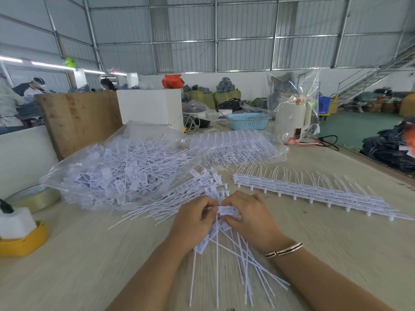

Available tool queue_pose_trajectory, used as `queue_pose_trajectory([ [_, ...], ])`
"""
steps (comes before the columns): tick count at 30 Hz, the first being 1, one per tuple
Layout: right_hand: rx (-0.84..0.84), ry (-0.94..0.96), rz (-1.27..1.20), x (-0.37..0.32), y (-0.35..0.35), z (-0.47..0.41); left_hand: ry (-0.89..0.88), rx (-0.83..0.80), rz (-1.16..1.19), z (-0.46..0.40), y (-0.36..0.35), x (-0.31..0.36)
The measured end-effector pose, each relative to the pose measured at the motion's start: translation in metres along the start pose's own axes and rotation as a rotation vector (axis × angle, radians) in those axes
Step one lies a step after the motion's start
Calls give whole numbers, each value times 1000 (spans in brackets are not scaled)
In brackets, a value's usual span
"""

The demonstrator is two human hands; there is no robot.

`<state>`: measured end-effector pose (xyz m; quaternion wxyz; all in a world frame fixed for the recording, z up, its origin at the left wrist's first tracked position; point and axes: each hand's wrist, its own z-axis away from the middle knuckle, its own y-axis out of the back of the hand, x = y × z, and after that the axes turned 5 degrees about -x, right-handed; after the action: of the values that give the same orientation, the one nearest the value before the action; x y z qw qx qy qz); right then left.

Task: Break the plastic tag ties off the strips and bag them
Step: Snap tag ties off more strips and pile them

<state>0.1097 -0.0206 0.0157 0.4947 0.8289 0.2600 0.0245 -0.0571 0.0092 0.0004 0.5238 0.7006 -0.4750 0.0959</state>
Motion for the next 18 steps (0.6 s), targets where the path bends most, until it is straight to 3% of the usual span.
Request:
queue_pose_trajectory([
  [6, 52, -21, 14, 4, 1, 0, -21, -16, -37, -1, -1, -2],
  [18, -9, 27, 92, 11, 2, 0, -155, 21, -77, 0, 3, 4],
])
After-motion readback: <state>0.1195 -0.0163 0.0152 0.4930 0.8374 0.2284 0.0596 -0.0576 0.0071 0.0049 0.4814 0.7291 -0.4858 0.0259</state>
